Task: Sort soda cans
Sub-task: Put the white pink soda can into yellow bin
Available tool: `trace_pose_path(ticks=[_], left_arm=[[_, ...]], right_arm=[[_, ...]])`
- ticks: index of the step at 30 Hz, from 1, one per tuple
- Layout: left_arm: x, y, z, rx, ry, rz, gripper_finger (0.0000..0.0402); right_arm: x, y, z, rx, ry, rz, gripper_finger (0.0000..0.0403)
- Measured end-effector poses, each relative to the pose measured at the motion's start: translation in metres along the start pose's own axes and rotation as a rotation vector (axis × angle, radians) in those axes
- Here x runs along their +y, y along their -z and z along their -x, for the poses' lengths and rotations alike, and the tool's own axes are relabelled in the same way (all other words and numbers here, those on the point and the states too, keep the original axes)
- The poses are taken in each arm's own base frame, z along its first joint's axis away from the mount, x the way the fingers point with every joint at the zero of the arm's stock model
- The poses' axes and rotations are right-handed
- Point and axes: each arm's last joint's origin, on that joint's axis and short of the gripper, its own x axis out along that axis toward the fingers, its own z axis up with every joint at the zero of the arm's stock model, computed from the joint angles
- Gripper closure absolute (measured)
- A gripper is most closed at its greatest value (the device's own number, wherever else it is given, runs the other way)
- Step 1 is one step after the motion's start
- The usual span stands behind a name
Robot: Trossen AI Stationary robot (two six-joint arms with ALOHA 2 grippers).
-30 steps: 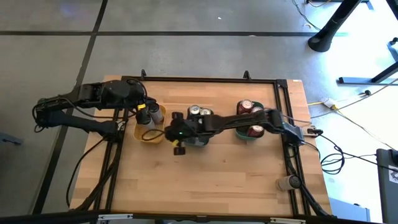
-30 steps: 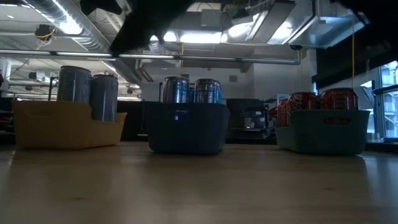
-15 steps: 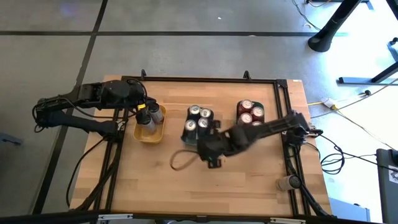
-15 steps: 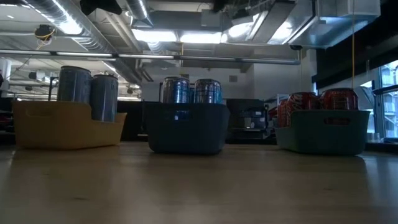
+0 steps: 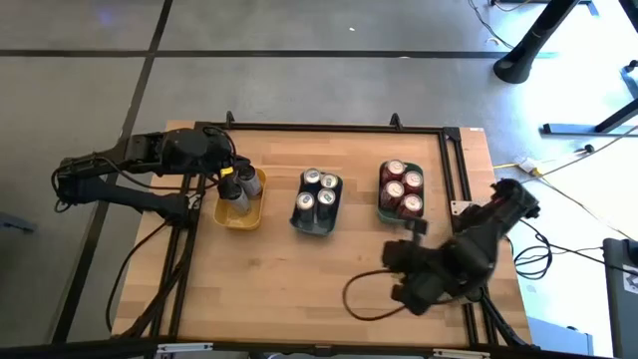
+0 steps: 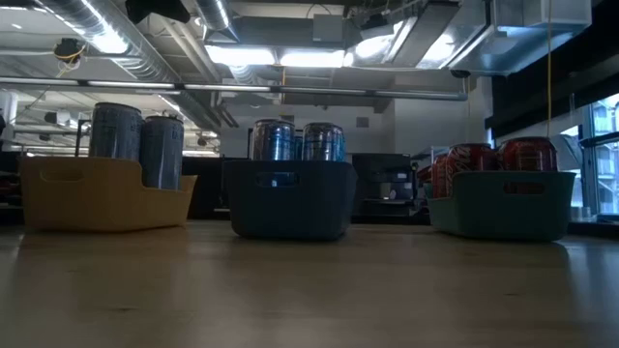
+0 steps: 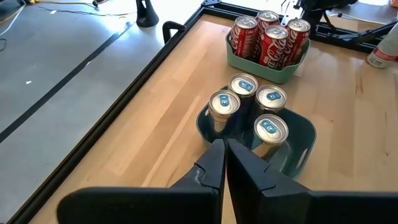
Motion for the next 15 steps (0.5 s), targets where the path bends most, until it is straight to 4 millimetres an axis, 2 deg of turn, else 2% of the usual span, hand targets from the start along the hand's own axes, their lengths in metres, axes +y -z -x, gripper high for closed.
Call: trace_pose_path(ticks=[9,15], left_arm=[[0.000,0.000,-0.001,0.002,-0.001,0.003,0.0393],[0.000,-0.001,-0.001,-0.007,0.001,0.008,0.0393]], right_arm=[[-0.002,0.070,0.023,0.206,-0.126,-0.239,0.0380],[0.002,0.095,0.029,0.402,-0.174,-0.314,0.0380]])
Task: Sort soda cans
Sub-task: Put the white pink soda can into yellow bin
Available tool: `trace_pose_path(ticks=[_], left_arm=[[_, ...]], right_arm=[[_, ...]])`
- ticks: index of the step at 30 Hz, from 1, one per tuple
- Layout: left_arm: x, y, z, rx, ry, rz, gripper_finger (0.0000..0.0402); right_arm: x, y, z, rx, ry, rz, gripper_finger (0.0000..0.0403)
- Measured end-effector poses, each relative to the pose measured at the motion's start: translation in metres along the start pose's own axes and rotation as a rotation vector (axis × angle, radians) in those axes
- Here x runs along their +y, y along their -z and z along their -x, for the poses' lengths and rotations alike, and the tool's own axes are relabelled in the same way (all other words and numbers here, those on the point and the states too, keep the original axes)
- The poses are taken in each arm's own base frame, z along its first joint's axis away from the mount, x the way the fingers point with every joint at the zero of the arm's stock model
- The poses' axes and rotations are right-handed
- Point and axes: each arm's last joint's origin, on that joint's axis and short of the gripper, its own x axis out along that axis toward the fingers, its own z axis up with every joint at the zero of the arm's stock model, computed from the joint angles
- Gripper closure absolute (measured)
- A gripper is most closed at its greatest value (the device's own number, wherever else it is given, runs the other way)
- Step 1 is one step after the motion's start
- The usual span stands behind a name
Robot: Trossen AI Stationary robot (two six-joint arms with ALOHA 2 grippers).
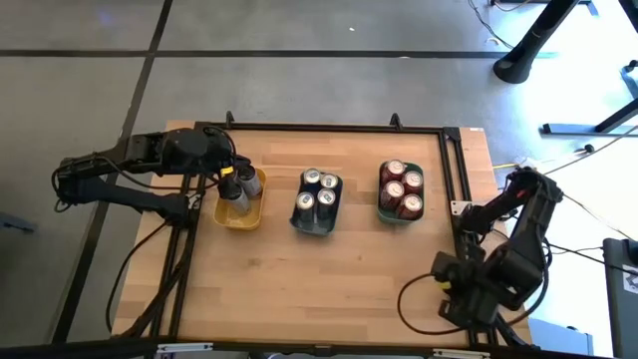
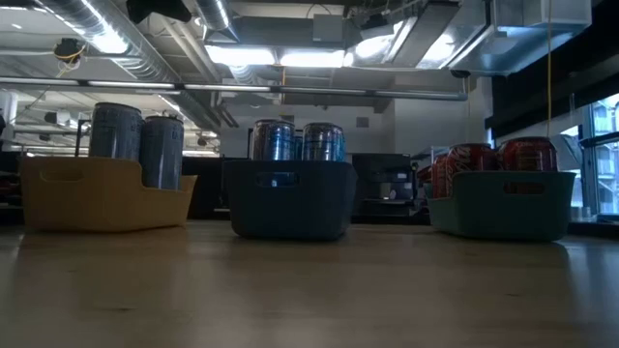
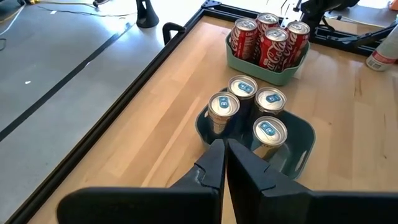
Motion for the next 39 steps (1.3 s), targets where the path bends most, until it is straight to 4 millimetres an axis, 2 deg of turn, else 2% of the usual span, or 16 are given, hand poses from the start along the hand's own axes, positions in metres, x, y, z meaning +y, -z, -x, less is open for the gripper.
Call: trace_pose_path(ticks=[4,7,10,15,19,21,24,30,35,39], left_arm=[[0.000,-0.001,0.000,-0.009,0.002,0.007,0.0393],[0.000,-0.001,0.000,-0.010,0.002,0.015,0.0393],[0.000,-0.001,0.000,-0.010,0.002,0.015,0.0393],[0.000,0.000,0.000,0.001,0.000,0.011,0.0393],[0.000,0.003,0.000,0.026,-0.005,0.003,0.0393],[0.000,0.002,0.000,0.026,-0.005,-0.002,0.0393],[0.000,0.003,0.000,0.026,-0.004,-0.014,0.0393],[0.000,0.002,0.000,0.026,-0.004,-0.014,0.0393],[0.000,0.002,0.000,0.023,-0.004,-0.012,0.0393],[-0.001,0.008,-0.008,0.029,-0.005,-0.013,0.0393]], right_arm=[[0.000,0.004,-0.004,0.165,-0.001,-0.024,0.0366],[0.000,0.005,-0.006,0.195,0.009,-0.055,0.0332],[0.000,0.006,-0.006,0.195,0.009,-0.077,0.0271],[0.000,0.014,-0.012,0.174,0.035,-0.055,0.0135],[-0.004,0.031,-0.028,0.274,0.105,0.000,0.0035],[-0.005,0.042,-0.033,0.344,0.123,0.050,0.0011],[-0.006,0.053,-0.037,0.378,0.142,0.088,0.0027],[-0.009,0.060,-0.036,0.198,0.156,0.094,0.0069],[-0.010,0.071,-0.035,0.149,0.158,0.098,0.0080],[-0.013,0.078,-0.039,0.094,0.177,0.057,0.0081]])
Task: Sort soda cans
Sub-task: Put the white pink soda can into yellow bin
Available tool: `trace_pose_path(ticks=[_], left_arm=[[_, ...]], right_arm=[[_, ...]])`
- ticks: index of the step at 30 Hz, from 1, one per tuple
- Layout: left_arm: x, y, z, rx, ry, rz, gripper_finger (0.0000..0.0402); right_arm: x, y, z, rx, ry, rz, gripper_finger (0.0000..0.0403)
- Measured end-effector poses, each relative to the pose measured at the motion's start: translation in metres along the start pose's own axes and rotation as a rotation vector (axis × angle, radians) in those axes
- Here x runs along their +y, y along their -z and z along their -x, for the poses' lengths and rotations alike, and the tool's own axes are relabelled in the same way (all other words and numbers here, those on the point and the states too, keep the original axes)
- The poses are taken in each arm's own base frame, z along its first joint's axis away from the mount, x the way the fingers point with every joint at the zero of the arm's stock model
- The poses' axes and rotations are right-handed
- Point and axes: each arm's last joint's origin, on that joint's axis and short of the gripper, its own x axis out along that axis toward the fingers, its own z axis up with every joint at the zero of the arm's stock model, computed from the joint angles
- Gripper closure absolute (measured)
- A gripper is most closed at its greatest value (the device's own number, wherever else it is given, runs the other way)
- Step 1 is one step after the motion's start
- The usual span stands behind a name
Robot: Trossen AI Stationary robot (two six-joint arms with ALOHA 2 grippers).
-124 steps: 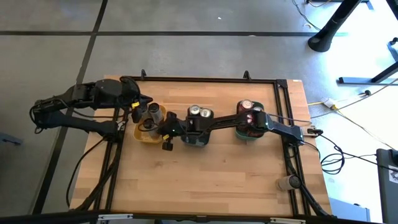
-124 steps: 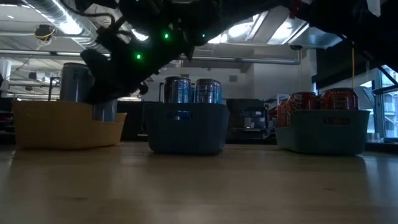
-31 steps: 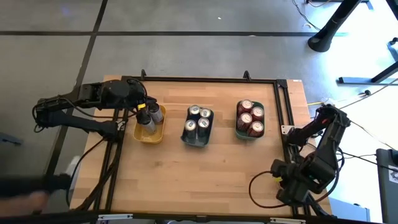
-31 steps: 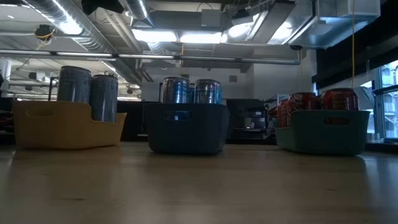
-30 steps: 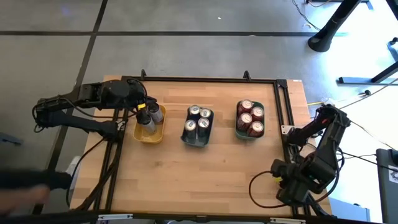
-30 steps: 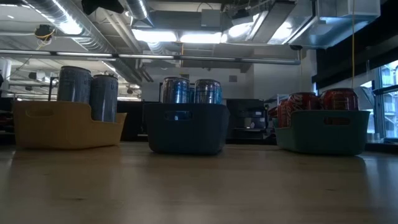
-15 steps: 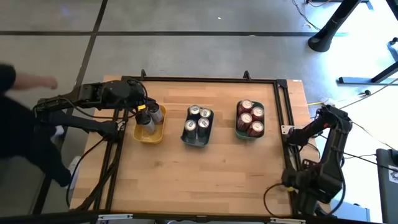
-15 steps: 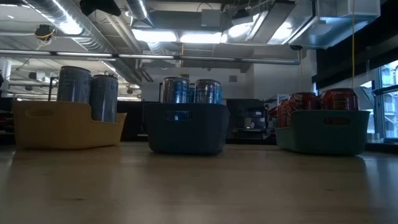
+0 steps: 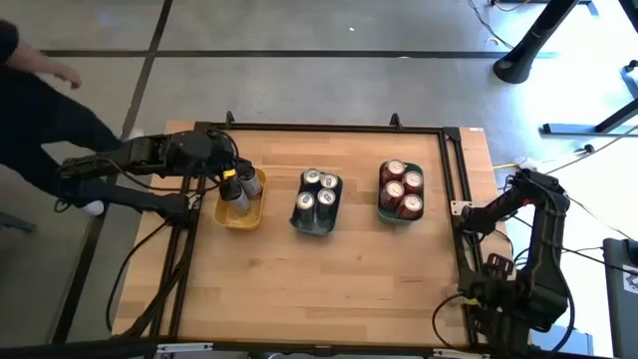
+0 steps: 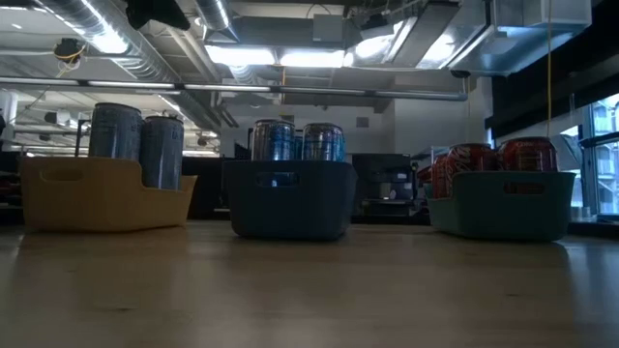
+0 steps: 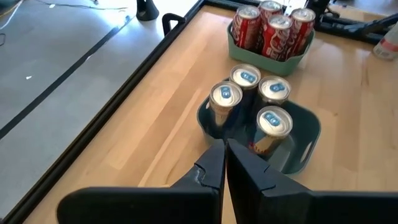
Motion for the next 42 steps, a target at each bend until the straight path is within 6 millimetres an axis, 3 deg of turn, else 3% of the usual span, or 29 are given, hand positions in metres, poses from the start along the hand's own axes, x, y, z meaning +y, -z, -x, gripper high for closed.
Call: trace_pose_path(ticks=[5,21,32,37,42], left_arm=[[-0.002,0.008,-0.010,0.037,-0.007,-0.010,0.0393],[-0.001,0.008,-0.010,0.034,-0.006,-0.005,0.0393],[-0.001,0.008,-0.010,0.033,-0.007,0.004,0.0393],[-0.001,0.009,-0.010,0.042,-0.009,0.029,0.0393],[-0.001,0.009,-0.010,0.039,-0.010,0.058,0.0393]], right_arm=[[-0.001,0.007,-0.015,-0.029,0.031,-0.023,0.0081],[0.003,0.006,-0.056,-0.019,0.030,-0.024,0.0081],[0.005,0.006,-0.056,0.001,0.020,0.006,0.0094],[0.008,-0.005,-0.052,0.003,-0.010,-0.005,0.0163],[0.015,-0.028,-0.035,-0.071,-0.077,0.008,0.0163]])
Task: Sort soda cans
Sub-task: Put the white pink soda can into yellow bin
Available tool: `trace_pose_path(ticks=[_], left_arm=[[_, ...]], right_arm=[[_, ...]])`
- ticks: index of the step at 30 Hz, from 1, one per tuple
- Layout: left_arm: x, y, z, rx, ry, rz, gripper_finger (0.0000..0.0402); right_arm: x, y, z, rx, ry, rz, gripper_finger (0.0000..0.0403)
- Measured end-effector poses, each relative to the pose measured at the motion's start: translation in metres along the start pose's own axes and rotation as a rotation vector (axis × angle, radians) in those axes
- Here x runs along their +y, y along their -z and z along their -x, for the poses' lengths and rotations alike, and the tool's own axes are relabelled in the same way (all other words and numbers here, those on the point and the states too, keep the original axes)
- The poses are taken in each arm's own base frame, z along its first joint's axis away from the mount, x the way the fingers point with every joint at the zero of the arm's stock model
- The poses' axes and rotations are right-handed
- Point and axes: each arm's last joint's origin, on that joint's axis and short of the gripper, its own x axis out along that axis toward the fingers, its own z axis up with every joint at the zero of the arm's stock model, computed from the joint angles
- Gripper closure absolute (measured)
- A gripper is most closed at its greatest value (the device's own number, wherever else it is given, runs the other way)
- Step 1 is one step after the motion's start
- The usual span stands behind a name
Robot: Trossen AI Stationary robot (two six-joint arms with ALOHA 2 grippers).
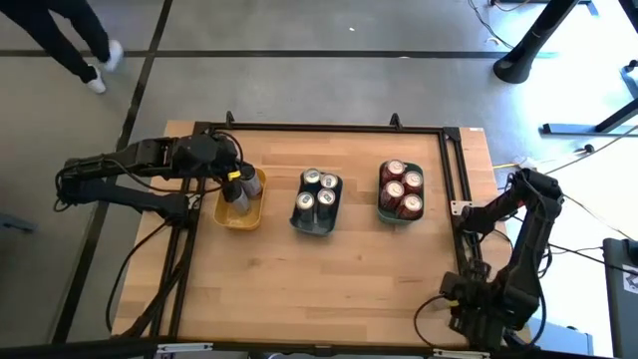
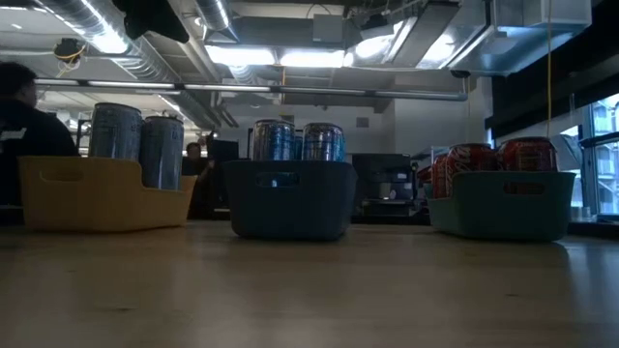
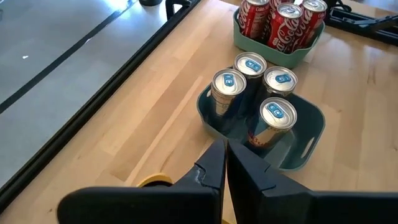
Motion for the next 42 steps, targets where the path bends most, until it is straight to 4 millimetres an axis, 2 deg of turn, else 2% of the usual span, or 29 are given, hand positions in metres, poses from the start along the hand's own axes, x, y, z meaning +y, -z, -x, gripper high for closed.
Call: trace_pose_path(ticks=[6,12,21,27,30,34,42], left_arm=[[-0.001,0.000,0.000,-0.001,0.006,0.002,0.0393],[-0.011,-0.003,0.003,-0.046,0.112,-0.051,0.0393],[-0.033,-0.005,0.009,-0.096,0.267,-0.072,0.0395],[-0.053,0.014,0.006,-0.036,0.367,-0.073,0.0399],[-0.063,0.028,0.001,-0.004,0.407,-0.073,0.0400],[-0.073,0.036,0.000,-0.022,0.453,-0.088,0.0400],[-0.075,0.057,-0.016,0.011,0.423,-0.093,0.0400]], right_arm=[[0.008,-0.051,0.025,-0.219,-0.108,0.010,0.0163],[0.010,-0.116,0.034,-0.516,-0.159,0.116,0.0163],[0.009,-0.218,0.030,-0.869,-0.067,0.329,0.0163],[-0.001,-0.277,0.022,-1.051,0.001,0.373,0.0163],[-0.010,-0.295,0.025,-1.113,-0.018,0.347,0.0163],[-0.018,-0.311,0.022,-1.149,-0.054,0.323,0.0163],[-0.016,-0.322,0.019,-1.212,-0.082,0.336,0.0163]])
